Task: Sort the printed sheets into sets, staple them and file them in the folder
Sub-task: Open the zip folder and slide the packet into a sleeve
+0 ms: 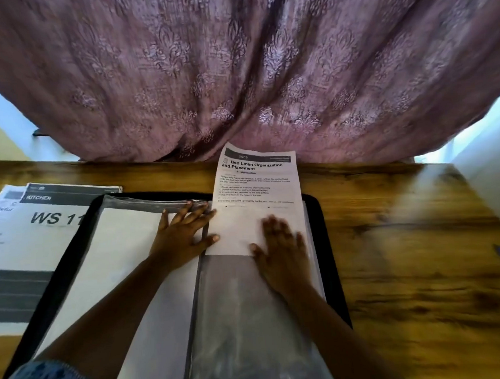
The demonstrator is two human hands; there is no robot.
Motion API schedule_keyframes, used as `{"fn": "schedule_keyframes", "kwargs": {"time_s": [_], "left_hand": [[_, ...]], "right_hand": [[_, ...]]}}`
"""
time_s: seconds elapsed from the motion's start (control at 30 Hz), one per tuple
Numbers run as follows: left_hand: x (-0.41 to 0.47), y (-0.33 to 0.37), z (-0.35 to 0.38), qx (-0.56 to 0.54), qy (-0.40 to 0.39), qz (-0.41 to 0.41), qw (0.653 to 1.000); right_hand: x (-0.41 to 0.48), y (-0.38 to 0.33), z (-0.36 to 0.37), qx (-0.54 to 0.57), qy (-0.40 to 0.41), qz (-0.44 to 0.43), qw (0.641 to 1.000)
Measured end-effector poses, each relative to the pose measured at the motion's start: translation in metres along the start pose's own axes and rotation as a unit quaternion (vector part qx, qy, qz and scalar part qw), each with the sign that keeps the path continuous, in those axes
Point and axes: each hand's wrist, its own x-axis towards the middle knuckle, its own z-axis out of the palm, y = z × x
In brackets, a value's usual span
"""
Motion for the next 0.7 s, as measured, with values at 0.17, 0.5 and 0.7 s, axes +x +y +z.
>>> {"fn": "schedule_keyframes", "kwargs": {"time_s": [0.17, 0.5, 0.7], "left_hand": [[-0.001, 0.002, 0.001, 0.013, -0.01, -0.006, 1.0], [0.001, 0.008, -0.002, 0.014, 0.013, -0.037, 0.999], [0.003, 0.005, 0.0, 0.02, 0.01, -0.035, 0.999]], "right_hand": [[0.005, 0.042, -0.01, -0.027, 0.048, 0.113, 0.992], [0.214, -0.001, -0.039, 0.01, -0.009, -0.12, 0.993], [0.262, -0.01, -0.044, 0.045, -0.077, -0.126, 0.988]]}}
